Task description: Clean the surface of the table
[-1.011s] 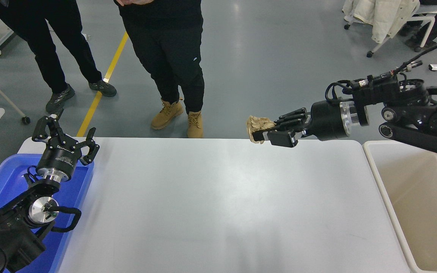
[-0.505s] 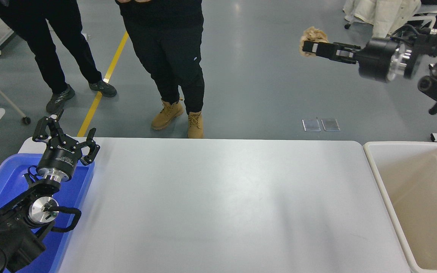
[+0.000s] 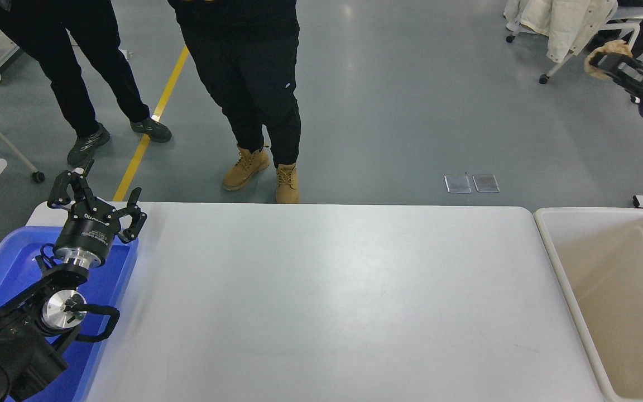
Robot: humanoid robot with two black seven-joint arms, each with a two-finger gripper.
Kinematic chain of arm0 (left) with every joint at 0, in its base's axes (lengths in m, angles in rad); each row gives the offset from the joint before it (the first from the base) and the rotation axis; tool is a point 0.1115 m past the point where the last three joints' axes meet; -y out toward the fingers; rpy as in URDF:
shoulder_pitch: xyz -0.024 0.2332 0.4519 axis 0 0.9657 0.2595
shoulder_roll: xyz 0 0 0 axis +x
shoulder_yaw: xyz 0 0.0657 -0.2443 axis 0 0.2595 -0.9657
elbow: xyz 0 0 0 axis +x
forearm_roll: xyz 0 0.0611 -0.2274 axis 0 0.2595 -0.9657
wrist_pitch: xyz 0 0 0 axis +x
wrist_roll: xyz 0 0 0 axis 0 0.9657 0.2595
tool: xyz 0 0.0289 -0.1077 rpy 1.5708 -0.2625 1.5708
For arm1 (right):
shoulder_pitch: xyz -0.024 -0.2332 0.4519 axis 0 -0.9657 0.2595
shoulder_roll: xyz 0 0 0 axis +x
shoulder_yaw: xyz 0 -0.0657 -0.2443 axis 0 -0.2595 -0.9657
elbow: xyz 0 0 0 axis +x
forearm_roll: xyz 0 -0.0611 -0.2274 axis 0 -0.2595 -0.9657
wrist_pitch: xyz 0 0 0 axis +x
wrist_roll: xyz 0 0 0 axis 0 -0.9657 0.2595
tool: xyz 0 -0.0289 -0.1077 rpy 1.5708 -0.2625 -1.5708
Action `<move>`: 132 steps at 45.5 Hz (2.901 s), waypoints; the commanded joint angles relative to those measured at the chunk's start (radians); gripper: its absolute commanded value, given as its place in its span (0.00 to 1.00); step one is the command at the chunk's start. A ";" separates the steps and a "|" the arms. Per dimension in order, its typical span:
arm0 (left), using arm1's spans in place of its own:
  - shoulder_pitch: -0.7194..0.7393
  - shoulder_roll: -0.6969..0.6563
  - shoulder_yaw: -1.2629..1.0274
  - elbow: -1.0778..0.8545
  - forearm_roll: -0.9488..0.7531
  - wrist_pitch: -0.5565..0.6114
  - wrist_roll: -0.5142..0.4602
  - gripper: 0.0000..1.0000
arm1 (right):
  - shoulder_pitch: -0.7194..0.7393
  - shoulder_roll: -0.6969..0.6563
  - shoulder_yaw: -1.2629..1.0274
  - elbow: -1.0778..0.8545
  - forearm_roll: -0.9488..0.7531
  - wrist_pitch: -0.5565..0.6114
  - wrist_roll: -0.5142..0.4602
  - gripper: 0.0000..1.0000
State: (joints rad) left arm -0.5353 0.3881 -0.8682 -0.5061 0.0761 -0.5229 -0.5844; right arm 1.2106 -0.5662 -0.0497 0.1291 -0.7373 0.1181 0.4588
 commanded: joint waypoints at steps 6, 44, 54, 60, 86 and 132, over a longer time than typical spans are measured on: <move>0.000 0.000 0.000 0.000 0.001 0.000 0.000 1.00 | -0.097 0.002 0.007 -0.135 0.130 -0.011 -0.210 0.00; 0.000 0.000 0.000 0.000 0.001 0.000 0.000 1.00 | -0.387 0.097 0.011 -0.169 0.429 -0.112 -0.362 0.00; 0.000 0.000 0.000 0.000 -0.001 0.000 0.000 1.00 | -0.454 0.132 -0.009 -0.164 0.427 -0.113 -0.358 0.00; 0.000 0.000 0.000 0.000 -0.001 0.000 0.000 1.00 | -0.488 0.158 -0.012 -0.163 0.427 -0.113 -0.356 0.00; 0.000 0.000 0.000 0.000 0.001 0.000 0.000 1.00 | -0.563 0.247 -0.015 -0.155 0.411 -0.110 -0.353 0.00; 0.000 0.000 0.000 0.000 -0.001 0.000 0.000 1.00 | -0.562 0.249 -0.018 -0.152 0.426 -0.160 -0.353 0.98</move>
State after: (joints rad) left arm -0.5354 0.3881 -0.8682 -0.5064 0.0758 -0.5231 -0.5845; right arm 0.6463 -0.3179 -0.0727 -0.0278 -0.3167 -0.0256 0.1058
